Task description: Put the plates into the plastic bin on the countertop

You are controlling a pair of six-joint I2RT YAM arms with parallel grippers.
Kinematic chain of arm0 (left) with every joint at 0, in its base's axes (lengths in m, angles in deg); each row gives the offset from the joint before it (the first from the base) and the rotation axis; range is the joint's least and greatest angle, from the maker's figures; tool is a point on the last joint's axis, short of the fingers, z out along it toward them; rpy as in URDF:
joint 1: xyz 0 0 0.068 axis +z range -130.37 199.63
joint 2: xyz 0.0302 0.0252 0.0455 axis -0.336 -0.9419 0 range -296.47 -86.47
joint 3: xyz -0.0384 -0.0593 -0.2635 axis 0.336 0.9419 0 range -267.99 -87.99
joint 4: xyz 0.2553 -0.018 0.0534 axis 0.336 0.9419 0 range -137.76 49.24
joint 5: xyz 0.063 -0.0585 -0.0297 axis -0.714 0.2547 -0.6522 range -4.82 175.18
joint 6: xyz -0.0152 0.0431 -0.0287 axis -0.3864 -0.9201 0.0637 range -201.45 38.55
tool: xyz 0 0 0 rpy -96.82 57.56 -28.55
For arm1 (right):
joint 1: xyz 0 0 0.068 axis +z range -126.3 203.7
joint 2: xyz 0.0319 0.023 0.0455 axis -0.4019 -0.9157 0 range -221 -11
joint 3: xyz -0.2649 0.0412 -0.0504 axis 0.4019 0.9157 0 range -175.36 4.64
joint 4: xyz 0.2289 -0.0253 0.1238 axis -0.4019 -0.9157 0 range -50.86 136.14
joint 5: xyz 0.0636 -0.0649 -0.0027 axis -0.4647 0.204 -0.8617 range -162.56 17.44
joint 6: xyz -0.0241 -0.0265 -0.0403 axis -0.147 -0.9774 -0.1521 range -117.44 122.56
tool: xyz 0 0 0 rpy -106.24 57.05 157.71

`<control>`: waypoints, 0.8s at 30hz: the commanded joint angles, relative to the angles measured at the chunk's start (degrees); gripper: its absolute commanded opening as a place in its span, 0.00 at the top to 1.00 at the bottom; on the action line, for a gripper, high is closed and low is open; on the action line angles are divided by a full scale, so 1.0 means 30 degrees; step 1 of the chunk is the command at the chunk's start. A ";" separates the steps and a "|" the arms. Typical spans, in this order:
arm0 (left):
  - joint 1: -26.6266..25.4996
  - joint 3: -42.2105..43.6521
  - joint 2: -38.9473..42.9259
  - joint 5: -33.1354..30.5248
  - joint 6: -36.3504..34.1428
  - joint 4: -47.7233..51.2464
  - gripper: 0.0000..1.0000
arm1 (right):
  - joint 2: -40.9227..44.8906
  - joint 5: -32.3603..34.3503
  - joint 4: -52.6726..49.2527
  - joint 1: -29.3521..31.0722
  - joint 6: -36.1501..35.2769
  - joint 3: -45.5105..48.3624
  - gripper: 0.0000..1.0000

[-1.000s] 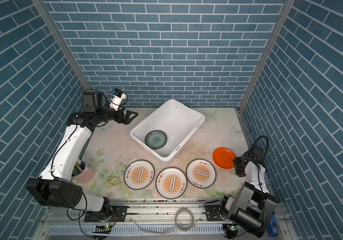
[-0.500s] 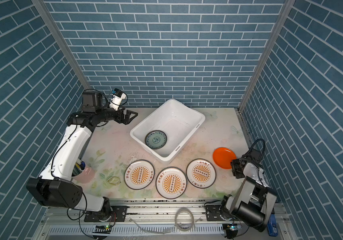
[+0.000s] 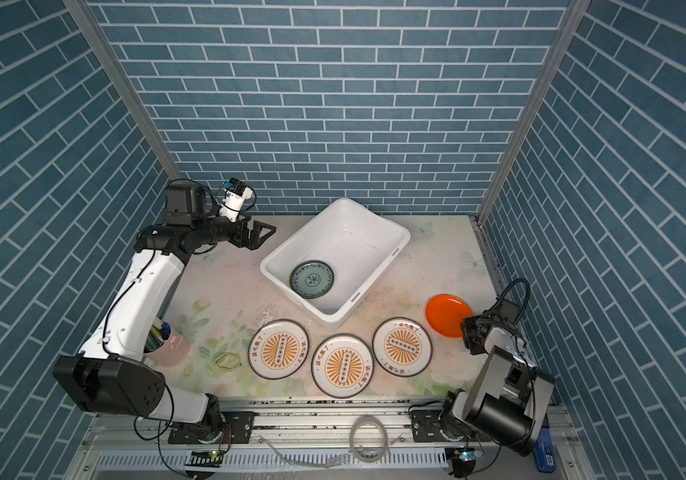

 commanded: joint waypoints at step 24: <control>-0.0027 0.0222 0.0247 -0.0062 0.0028 -0.0105 0.00 | -0.1401 -0.1144 0.3673 -0.0089 0.0094 0.1802 0.77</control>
